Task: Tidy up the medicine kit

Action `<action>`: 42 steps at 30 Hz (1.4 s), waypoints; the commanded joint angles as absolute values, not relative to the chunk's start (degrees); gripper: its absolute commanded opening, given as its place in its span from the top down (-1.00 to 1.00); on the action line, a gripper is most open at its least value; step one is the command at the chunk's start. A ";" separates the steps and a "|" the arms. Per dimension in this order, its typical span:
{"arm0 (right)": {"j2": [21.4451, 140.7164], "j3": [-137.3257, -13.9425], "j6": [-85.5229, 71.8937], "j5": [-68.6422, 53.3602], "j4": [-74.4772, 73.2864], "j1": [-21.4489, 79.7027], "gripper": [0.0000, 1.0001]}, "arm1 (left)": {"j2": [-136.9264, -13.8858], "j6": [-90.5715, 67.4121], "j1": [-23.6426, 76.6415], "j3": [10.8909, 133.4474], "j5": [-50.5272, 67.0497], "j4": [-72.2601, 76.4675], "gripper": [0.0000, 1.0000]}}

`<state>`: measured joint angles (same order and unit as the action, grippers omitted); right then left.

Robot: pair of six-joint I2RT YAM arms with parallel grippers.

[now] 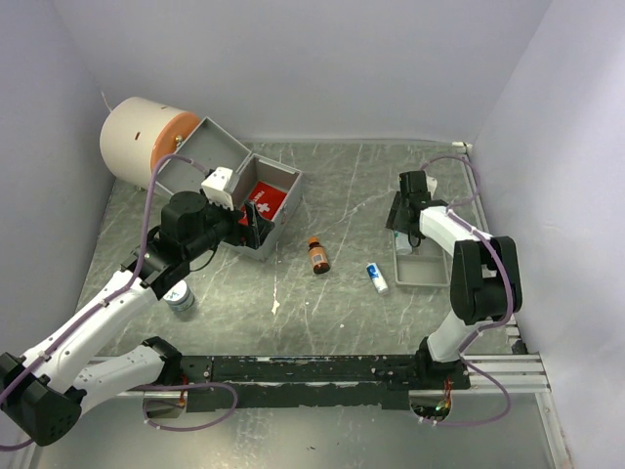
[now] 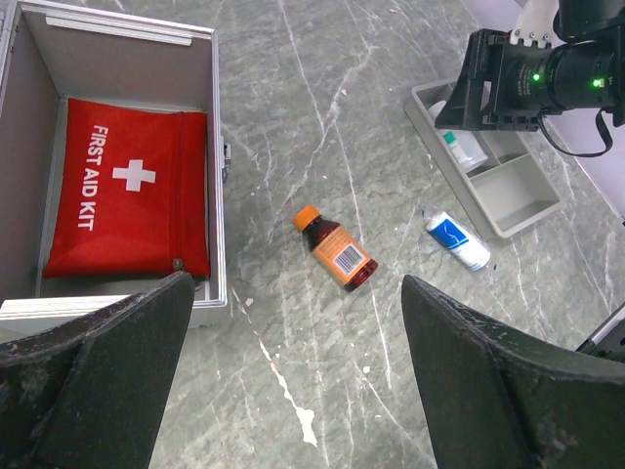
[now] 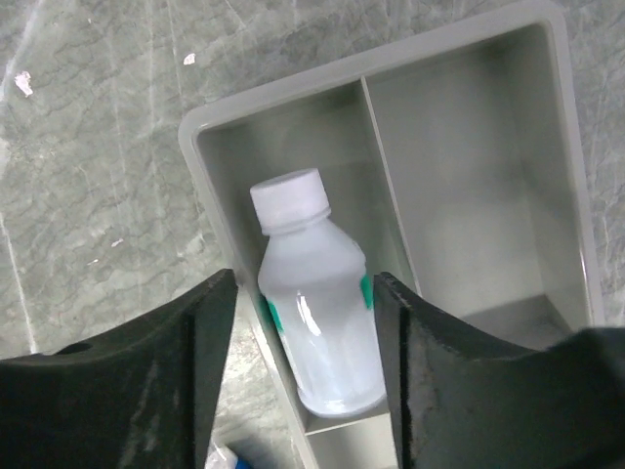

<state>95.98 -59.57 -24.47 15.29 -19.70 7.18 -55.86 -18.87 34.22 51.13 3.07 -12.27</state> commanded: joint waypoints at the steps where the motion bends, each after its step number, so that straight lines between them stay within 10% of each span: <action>1: 93.05 -60.47 -25.63 15.12 -20.85 6.92 -0.23 | -55.91 -18.81 34.26 51.31 2.55 -12.08 -0.96; 8: 88.90 -62.13 -24.26 14.98 -23.76 8.65 -0.44 | -55.39 -18.90 34.21 51.22 1.94 -12.00 -0.96; 25: 87.95 -60.91 -32.54 3.65 -21.32 33.76 -0.39 | -49.03 -21.48 34.27 47.89 -5.07 -8.93 -0.96; 42: 97.87 -59.66 -38.90 0.24 -18.10 37.21 -0.24 | -48.16 -21.99 34.25 47.46 -5.69 -8.87 -0.96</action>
